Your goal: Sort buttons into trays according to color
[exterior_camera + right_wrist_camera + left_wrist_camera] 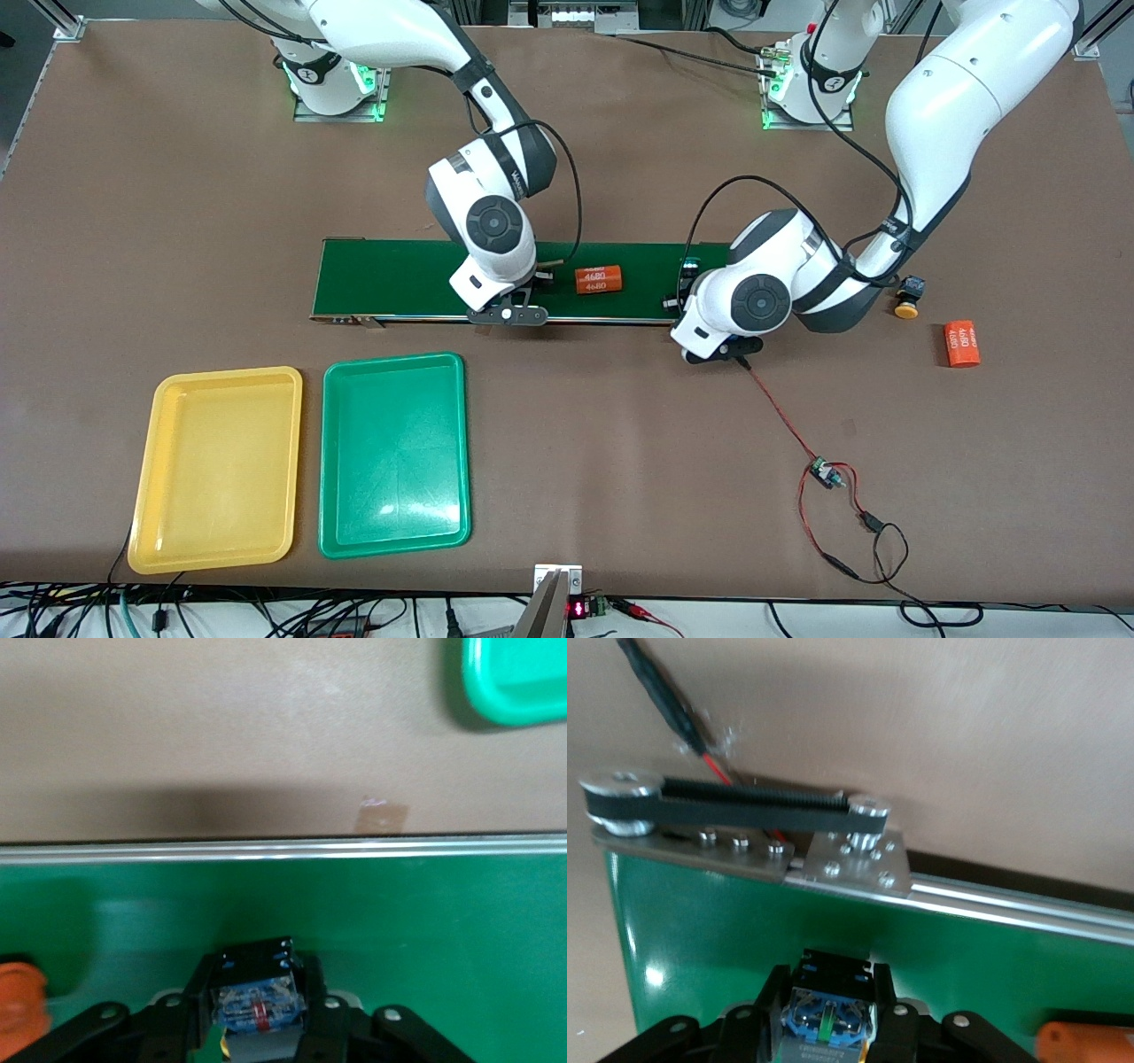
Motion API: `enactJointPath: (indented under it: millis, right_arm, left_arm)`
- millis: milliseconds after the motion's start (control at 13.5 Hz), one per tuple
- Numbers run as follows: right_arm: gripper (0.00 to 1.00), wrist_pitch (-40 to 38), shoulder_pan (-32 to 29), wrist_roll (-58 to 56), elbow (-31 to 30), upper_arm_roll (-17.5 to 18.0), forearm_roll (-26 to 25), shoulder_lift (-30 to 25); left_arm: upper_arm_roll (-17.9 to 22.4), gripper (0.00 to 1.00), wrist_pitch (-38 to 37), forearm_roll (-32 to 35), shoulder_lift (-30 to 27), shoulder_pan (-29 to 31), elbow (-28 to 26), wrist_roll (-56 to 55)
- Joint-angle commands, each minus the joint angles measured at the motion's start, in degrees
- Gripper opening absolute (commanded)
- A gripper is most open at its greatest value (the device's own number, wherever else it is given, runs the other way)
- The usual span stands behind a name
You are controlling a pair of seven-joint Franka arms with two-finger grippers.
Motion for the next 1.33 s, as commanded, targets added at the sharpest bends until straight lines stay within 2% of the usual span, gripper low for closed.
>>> enactJointPath:
  millis: [0,74,148,297,445,667,890,1038,1260]
  right_arm:
    - [0.0,-1.0,-1.3,-0.43,1.08,0.23,2.29,-2.97]
    - [0.0,-2.13,-1.38,-0.17,2.56,0.05,2.11,-3.24]
    - [0.0,-2.84,-1.21,-0.17,4.14,-1.69,1.41,-3.24]
    - [0.0,-2.59,-1.64,-0.61,5.74,-5.04,-0.26,-3.07]
    - [0.0,-1.18,-3.48,-1.39,9.15,-7.67,-0.61,-0.01]
    - [0.0,-1.0,-8.92,-7.08,13.38,-7.95,-0.62,2.73]
    - [0.0,0.14,-11.66,-10.1,16.72,-7.95,-0.7,6.41]
    - [0.0,0.23,-12.54,-10.62,17.69,-8.39,-1.4,9.05]
    - [0.0,0.49,-15.18,-17.54,19.18,-8.47,-2.02,10.99]
  left_arm:
    - [-1.64,0.63,0.57,-0.33,-1.62,0.87,-2.34,-0.66]
    - [-1.73,0.81,0.49,-0.33,-1.62,0.96,-2.16,-0.66]
    - [-1.82,0.99,0.31,-0.33,-1.7,1.04,-1.81,-0.57]
    - [-3.74,1.0,-0.39,-0.41,-1.79,1.74,0.11,-0.66]
    - [-5.24,1.0,-6.07,-0.42,-1.88,2.27,5.02,-1.18]
    - [-5.33,1.0,-15.22,2.21,-2.14,3.67,10.75,0.13]
    - [-5.42,1.0,-15.86,6.87,-2.14,8.24,12.68,8.1]
    - [-5.42,1.0,-17.43,7.14,-3.97,10.96,14.35,14.34]
    - [-4.81,1.0,-17.1,6.79,-5.74,15.18,14.98,23.84]
